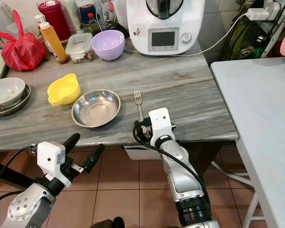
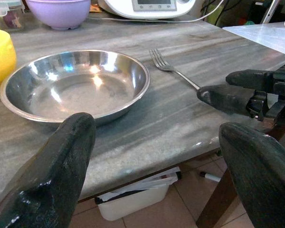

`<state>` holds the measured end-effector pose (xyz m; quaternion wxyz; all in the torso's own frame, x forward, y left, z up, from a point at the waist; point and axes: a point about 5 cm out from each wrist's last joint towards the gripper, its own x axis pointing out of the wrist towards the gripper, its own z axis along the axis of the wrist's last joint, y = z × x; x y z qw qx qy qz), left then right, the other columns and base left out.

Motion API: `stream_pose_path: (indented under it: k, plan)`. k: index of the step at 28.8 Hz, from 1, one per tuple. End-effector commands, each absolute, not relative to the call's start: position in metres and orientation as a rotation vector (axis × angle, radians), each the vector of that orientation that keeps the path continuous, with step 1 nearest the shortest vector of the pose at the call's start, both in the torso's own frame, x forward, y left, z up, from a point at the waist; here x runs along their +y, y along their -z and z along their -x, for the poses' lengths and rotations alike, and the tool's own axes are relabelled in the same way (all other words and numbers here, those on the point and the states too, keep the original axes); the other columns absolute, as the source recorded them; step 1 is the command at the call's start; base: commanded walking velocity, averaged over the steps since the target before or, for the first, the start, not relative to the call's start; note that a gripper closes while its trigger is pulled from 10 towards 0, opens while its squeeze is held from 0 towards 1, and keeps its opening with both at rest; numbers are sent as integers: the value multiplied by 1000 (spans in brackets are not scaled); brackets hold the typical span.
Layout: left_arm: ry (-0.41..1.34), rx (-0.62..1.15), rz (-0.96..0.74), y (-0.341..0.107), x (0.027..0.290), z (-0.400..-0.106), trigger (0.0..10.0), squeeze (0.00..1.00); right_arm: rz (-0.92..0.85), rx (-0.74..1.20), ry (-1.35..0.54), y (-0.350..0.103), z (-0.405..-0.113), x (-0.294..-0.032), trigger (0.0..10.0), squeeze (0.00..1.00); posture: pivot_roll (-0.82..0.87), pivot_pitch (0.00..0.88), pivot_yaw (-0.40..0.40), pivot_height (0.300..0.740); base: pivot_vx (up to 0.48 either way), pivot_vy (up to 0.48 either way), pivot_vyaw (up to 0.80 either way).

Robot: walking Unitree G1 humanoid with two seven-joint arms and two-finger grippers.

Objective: Setting the table

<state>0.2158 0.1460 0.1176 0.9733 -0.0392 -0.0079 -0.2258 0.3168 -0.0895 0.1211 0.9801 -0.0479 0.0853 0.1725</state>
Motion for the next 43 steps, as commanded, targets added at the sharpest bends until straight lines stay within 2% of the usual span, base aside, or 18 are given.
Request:
stream_pose_path:
  k: [1,17,23,24,43]
  plan:
    - [452,-6,63,-117,148,-216,10000,0,90,193,-392,-117,-315,-79,10000,0,-32,133,109,740,0,0,0]
    - [451,-4,67,-116,147,-216,10000,0,139,79,-316,-138,-313,-102,10000,0,-36,135,110,740,0,0,0]
    - [455,-3,68,-115,147,-217,10000,0,184,100,-275,-134,-312,-109,10000,0,-47,138,116,740,0,0,0]
    - [456,-2,67,-115,147,-216,10000,0,236,153,-260,-129,-313,-110,10000,0,-47,138,116,740,0,0,0]
    - [450,18,48,-112,149,-215,10000,0,227,285,-281,-140,-322,-97,10000,0,-35,137,112,740,0,0,0]
